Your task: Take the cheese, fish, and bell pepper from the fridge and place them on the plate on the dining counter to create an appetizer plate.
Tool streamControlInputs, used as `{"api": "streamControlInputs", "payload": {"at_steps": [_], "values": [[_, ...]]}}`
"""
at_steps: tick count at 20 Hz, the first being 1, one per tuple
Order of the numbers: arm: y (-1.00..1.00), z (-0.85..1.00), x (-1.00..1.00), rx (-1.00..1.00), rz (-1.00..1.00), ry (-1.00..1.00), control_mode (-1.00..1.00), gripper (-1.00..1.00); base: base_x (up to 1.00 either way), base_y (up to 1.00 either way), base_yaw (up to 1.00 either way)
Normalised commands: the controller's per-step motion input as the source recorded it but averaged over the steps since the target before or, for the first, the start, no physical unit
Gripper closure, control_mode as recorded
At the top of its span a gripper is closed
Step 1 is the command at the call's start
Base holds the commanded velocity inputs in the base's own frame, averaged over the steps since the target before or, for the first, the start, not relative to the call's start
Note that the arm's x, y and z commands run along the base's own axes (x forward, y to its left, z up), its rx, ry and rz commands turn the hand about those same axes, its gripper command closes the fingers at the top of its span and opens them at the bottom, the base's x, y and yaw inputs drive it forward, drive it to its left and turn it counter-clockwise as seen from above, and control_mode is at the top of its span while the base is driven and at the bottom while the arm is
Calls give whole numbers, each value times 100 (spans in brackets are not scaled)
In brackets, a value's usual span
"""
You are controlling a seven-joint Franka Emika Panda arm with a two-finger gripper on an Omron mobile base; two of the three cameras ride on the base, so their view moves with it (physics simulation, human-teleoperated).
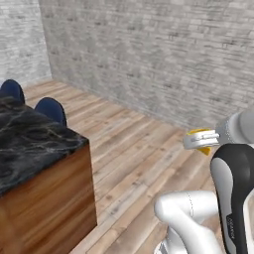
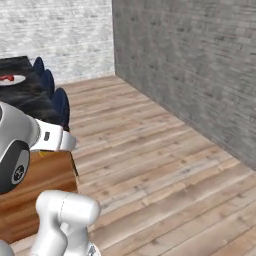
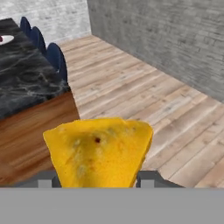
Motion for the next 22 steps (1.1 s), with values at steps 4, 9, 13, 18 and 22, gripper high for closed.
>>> {"api": "streamControlInputs", "payload": {"at_steps": [4, 9, 13, 18, 22], "values": [[0, 0, 0, 0, 0, 0, 100, 100, 99, -100, 37], [0, 0, 0, 0, 0, 0, 100, 100, 100, -95, 38], [0, 0, 0, 0, 0, 0, 100, 100, 100, -79, 40], [0, 0, 0, 0, 0, 0, 100, 100, 100, -59, 46], [0, 0, 0, 0, 0, 0, 100, 100, 100, -53, 50]]}}
